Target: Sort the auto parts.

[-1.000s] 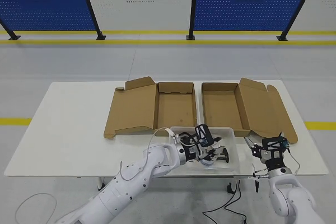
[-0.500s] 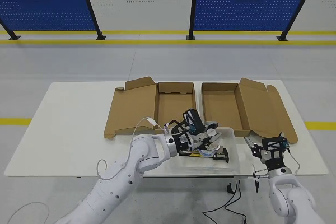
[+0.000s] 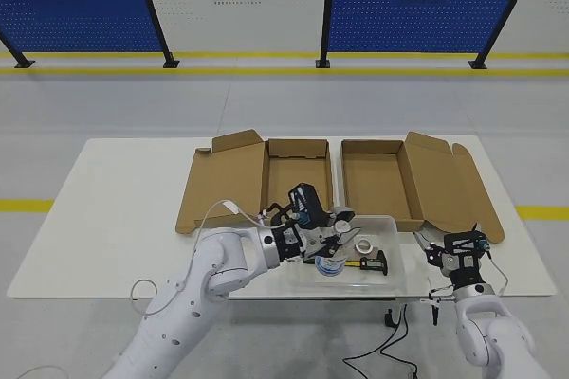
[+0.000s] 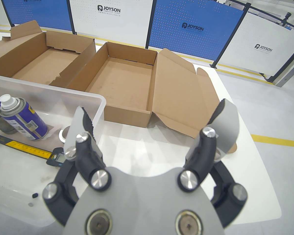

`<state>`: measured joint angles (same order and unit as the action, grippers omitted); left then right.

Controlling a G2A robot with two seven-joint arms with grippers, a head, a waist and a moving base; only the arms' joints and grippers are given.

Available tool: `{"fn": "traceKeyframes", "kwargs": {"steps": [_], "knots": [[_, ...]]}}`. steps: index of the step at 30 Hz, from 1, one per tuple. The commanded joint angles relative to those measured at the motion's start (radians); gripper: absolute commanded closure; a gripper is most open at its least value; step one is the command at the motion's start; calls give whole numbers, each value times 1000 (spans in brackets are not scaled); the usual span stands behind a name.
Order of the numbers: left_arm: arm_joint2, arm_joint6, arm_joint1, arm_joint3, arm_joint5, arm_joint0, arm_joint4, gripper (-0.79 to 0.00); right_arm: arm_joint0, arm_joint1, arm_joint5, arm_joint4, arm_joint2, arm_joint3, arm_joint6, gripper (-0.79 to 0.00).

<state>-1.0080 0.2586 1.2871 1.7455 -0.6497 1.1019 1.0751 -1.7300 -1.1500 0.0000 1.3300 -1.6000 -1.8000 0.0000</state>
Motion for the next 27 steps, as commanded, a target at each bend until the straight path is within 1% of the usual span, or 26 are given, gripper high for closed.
{"fn": "traceKeyframes", "kwargs": {"steps": [1, 4, 7, 12, 18, 23, 27], "knots": [[1, 1, 0, 0, 3, -1, 0, 0, 0, 0, 0, 0, 0, 0, 0, -785], [5, -4, 1, -2, 8, -11, 1, 0, 0, 0, 0, 0, 0, 0, 0, -785], [8, -19, 5, -19, 31, -37, 8, 0, 0, 0, 0, 0, 0, 0, 0, -785], [31, -75, 20, -92, 98, -116, 44, 0, 0, 0, 0, 0, 0, 0, 0, -785], [84, -190, 51, -241, 246, -243, 156, 0, 0, 0, 0, 0, 0, 0, 0, -785], [128, -322, 82, -402, 365, -305, 183, 0, 0, 0, 0, 0, 0, 0, 0, -785], [154, -383, 105, -534, 452, -340, 195, 0, 0, 0, 0, 0, 0, 0, 0, -785]]}}
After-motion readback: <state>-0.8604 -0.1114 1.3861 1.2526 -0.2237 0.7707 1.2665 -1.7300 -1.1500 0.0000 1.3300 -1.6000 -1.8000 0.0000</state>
